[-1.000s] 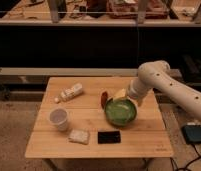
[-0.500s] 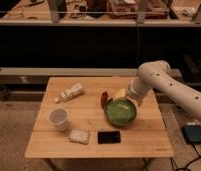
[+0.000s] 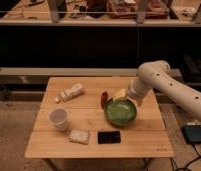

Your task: Drag the pepper across the table

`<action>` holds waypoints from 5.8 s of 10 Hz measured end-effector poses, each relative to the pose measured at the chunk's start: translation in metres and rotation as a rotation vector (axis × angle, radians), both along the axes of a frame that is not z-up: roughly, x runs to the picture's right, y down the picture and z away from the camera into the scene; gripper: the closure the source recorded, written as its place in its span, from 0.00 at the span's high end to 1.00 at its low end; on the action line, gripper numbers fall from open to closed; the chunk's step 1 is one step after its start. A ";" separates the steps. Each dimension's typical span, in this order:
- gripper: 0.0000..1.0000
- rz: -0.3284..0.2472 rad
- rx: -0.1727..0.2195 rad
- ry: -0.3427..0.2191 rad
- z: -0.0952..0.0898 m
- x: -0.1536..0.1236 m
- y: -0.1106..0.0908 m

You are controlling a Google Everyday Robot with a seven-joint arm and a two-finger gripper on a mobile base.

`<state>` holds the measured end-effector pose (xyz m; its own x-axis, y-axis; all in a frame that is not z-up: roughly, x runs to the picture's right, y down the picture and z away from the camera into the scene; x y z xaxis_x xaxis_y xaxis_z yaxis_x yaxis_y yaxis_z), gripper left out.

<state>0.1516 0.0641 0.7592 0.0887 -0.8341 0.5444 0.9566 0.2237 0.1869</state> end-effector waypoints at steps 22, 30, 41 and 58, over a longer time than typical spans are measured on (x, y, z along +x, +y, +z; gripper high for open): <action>0.80 -0.266 0.299 -0.050 0.086 -0.075 -0.080; 0.80 -0.366 0.212 -0.056 0.164 -0.118 -0.043; 0.30 -0.339 0.087 -0.114 0.214 -0.139 -0.009; 0.26 -0.473 0.158 -0.261 0.152 -0.244 0.032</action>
